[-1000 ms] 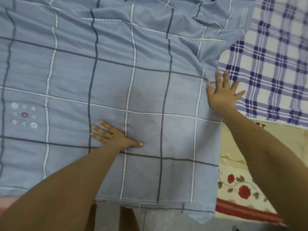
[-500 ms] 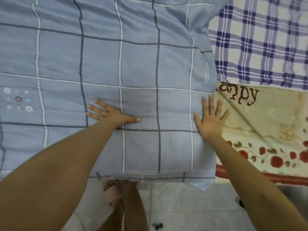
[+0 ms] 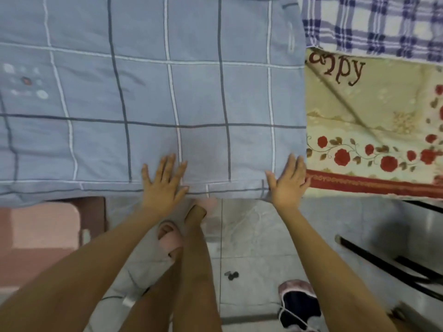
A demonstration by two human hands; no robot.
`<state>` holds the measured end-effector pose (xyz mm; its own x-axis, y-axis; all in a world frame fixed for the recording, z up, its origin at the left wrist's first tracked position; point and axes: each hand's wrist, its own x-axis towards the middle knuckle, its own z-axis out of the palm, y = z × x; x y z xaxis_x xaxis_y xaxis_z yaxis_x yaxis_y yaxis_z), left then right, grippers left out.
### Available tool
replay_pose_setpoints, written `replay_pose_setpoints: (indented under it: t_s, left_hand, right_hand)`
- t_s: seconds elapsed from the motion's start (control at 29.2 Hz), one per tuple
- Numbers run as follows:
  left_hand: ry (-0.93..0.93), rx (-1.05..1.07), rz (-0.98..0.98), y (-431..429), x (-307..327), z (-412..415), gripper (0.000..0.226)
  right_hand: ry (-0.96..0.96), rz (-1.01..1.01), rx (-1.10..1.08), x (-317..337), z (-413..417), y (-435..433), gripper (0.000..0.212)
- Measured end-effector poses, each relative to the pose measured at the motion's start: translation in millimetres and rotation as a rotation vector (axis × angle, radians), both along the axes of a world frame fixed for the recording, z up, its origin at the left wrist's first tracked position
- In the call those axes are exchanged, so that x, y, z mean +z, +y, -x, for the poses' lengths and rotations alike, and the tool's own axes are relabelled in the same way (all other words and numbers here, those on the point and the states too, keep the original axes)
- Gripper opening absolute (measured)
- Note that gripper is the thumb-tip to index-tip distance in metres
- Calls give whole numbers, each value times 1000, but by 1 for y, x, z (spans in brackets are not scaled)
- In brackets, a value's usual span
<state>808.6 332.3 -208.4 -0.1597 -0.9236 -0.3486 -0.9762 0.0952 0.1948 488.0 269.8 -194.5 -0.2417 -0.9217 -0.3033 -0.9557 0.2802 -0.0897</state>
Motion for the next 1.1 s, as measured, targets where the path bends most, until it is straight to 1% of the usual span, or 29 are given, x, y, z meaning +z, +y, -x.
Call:
replay_pose_setpoints:
  t_s: [0.03, 0.07, 0.1, 0.14, 0.17, 0.21, 0.24, 0.27, 0.34, 0.38, 0.41, 0.45, 0.48, 0.55, 0.58, 0.62, 0.65, 0.69, 0.72, 0.75, 0.79, 0.82, 0.86, 0.89, 0.93, 0.96, 1.03, 1.1]
  left_hand:
    - [-17, -33, -8, 9, 1, -5, 88]
    - [-19, -64, -44, 18, 7, -9, 107]
    - [-19, -66, -86, 24, 12, -11, 119]
    - [-32, -60, -146, 28, 20, -12, 123]
    - [-58, -48, -196, 28, 31, -10, 120]
    - [-59, -13, -239, 27, 37, -5, 110]
    - [-19, 61, -259, 27, 43, -1, 99]
    - [56, 171, -254, 28, 50, 3, 90]
    - [239, 518, -204, 29, 59, 15, 76]
    - [330, 724, -172, 32, 60, 18, 73]
    - [415, 924, -138, 34, 62, 22, 72]
    - [483, 1111, -140, 34, 60, 26, 75]
    - [551, 1271, -162, 35, 61, 30, 80]
    - [678, 1521, -333, 39, 55, 33, 98]
    - [776, 1636, -432, 39, 56, 34, 108]
    - [918, 1755, -494, 40, 53, 34, 118]
    - [1074, 1852, -527, 42, 51, 32, 124]
    - [1209, 1915, -562, 46, 42, 27, 125]
    - [1295, 1950, -614, 54, 18, 21, 126]
    - [1363, 1984, -661, 56, 10, 18, 125]
    - [1428, 2030, -654, 53, 19, 16, 121]
    - [1504, 2080, -583, 47, 39, 13, 111]
    - [1582, 2104, -497, 38, 57, 10, 90]
    - [1637, 2094, -407, 28, 79, 8, 61]
    - [1634, 2090, -342, 22, 90, 5, 34]
    - [1640, 2094, -298, 20, 97, -3, 20]
    - [1700, 2049, -238, 18, 112, -25, 16]
    - [1768, 1981, -184, 19, 121, -52, 14]
  right_hand:
    - [-97, -18, -190, 9, -2, 3, 90]
    - [-166, -17, -314, 23, -6, 4, 96]
    - [-204, 2, -415, 33, -8, 4, 98]
    - [-242, -1, -524, 41, -9, 3, 98]
    - [-293, -16, -617, 46, -8, 3, 94]
    - [-363, -65, -699, 45, -5, 4, 87]
    - [-460, -95, -743, 42, -3, 8, 79]
    - [-564, -121, -788, 42, -4, 13, 71]
    - [-797, -149, -859, 46, -14, 23, 52]
    - [-885, -176, -874, 53, -23, 29, 43]
    - [-907, -206, -886, 60, -33, 36, 37]
    - [-916, -215, -889, 61, -38, 41, 34]
    - [-969, -244, -936, 66, -44, 47, 32]
    - [-1153, -321, -1039, 74, -54, 59, 23]
    - [-1201, -356, -1069, 79, -59, 64, 17]
    - [-1263, -368, -1110, 88, -65, 67, 15]
    - [-1341, -368, -1146, 96, -69, 71, 18]
    - [-1468, -378, -1168, 105, -73, 74, 24]
    - [-1585, -355, -1155, 115, -77, 76, 29]
    - [-1680, -317, -1156, 124, -79, 77, 32]
    - [-1733, -297, -1163, 131, -81, 79, 31]
    - [-1740, -287, -1168, 136, -83, 81, 26]
    - [-1735, -260, -1183, 136, -83, 82, 19]
    - [-1720, -216, -1215, 137, -83, 83, 15]
    - [-1667, -149, -1243, 135, -80, 84, 14]
    - [-1602, -87, -1260, 134, -77, 83, 15]
    - [-1488, -24, -1270, 133, -72, 76, 16]
    - [-1413, -24, -1282, 127, -72, 67, 22]
